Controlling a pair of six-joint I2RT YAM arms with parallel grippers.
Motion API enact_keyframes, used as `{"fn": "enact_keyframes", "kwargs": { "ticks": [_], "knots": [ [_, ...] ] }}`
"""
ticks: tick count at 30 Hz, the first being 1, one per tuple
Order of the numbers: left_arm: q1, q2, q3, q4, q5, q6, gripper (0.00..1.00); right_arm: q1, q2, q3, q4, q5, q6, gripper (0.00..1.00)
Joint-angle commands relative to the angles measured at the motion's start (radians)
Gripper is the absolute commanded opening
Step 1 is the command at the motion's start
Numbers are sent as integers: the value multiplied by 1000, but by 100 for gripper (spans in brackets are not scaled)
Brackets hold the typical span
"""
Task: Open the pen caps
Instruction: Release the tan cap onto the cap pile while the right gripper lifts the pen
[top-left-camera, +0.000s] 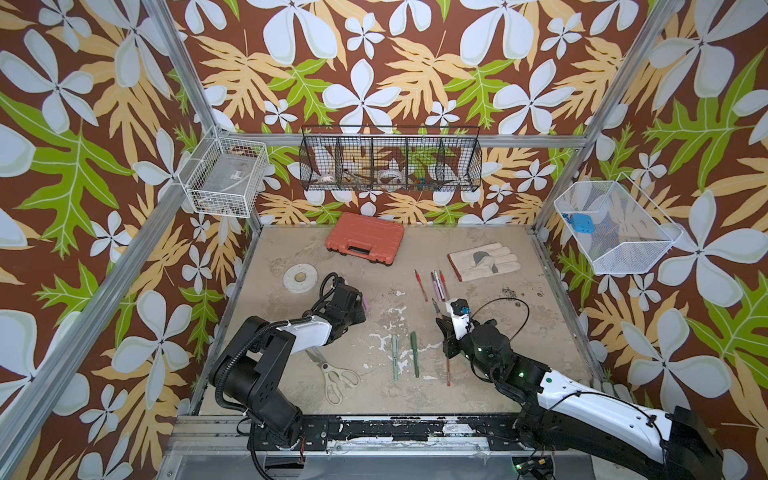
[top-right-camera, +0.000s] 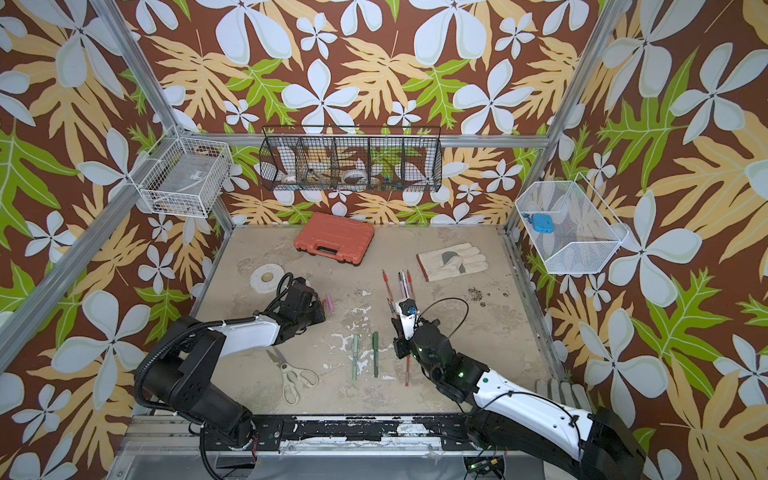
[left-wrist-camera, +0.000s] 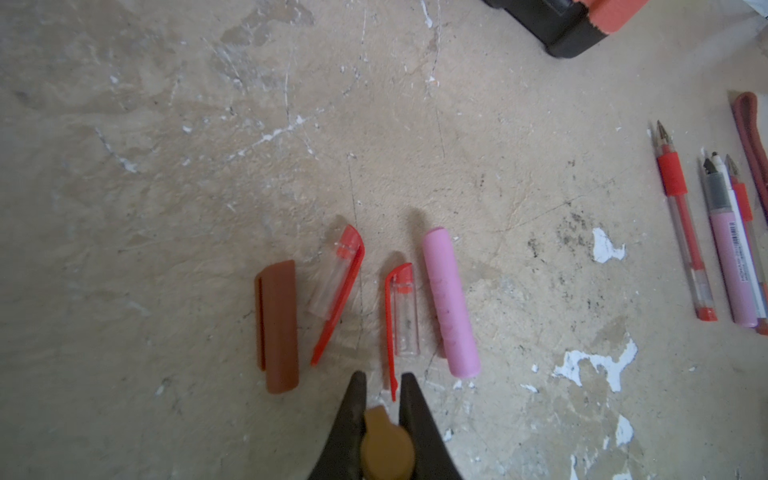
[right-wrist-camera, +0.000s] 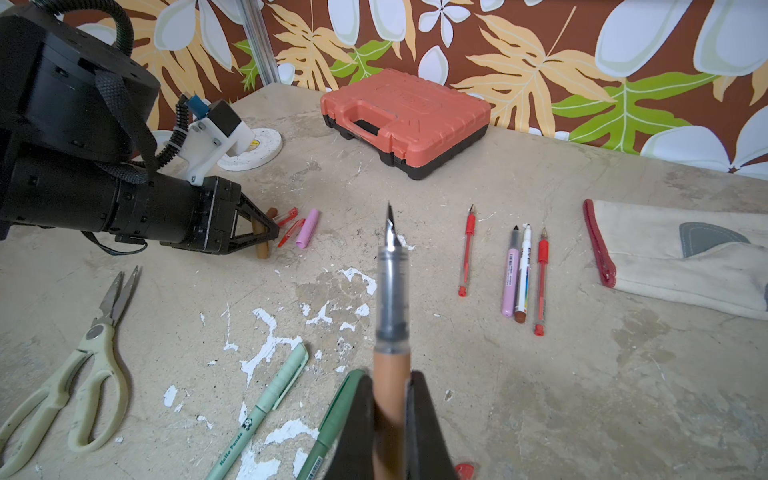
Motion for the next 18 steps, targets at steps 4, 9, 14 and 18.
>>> {"fn": "enact_keyframes", "kwargs": {
  "ticks": [4,9,14,18],
  "knots": [
    [1,-21,-1,-14,-10,10,15,-1,20,6,2,17,6,0],
    [-1,-41,-2,-23,-18,6,26,-1,18,3,1,18,7,0],
    [-3,-73,-10,-23,-17,3,38,-5,17,2,1,18,8,0],
    [-40,-128,-19,-22,-37,14,48,-10,22,0,2,17,13,0]
  ]
}}
